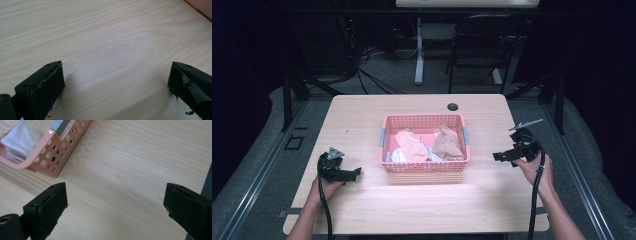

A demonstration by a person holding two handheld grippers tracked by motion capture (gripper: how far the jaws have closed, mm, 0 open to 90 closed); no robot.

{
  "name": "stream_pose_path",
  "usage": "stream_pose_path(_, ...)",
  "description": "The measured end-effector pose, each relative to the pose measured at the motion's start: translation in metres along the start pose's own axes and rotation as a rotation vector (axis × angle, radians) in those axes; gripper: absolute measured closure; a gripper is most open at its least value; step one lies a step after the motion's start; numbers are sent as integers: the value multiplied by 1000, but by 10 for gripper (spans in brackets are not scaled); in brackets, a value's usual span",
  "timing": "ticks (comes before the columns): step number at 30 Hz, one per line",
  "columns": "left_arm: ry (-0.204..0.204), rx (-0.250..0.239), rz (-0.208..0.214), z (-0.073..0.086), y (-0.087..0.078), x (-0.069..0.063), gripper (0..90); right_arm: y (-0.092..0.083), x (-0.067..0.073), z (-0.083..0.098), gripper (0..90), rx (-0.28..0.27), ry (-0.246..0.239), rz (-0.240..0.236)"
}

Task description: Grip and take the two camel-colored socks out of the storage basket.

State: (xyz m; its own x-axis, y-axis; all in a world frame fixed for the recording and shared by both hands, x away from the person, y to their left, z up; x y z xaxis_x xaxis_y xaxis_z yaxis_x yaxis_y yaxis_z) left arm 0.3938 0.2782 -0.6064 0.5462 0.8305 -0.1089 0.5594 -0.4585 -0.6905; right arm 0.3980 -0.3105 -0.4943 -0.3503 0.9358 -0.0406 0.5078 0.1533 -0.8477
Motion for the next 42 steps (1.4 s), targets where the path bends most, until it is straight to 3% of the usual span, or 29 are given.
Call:
stream_pose_path(15, -6, -1, 0, 1, 0, -1, 4, -10, 22, -39, 98, -32, -64, -17)
stream_pose_path(33, -6, -3, 1, 0, 0, -1, 4, -13, 75, -84, 124, -40, -162, -80)
stream_pose_path(42, -5, -2, 2, 0, 0, 0, 4, -6, 106, -99, 132, -6, -222, -108)
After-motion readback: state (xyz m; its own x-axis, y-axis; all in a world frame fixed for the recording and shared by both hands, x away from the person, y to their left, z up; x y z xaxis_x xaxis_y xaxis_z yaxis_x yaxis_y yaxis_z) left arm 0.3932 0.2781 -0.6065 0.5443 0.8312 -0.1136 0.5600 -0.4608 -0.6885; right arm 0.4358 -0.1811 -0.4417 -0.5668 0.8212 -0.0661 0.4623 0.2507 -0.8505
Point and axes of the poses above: each handheld gripper's, and its own axes: y roughly forward along the jaws, z roughly out of its underside, x roughly to its left, the point moved 2 cm from there along y, roughly forward along the jaws, and after that the axes turned 9 degrees about z, right-handed, at the moved point
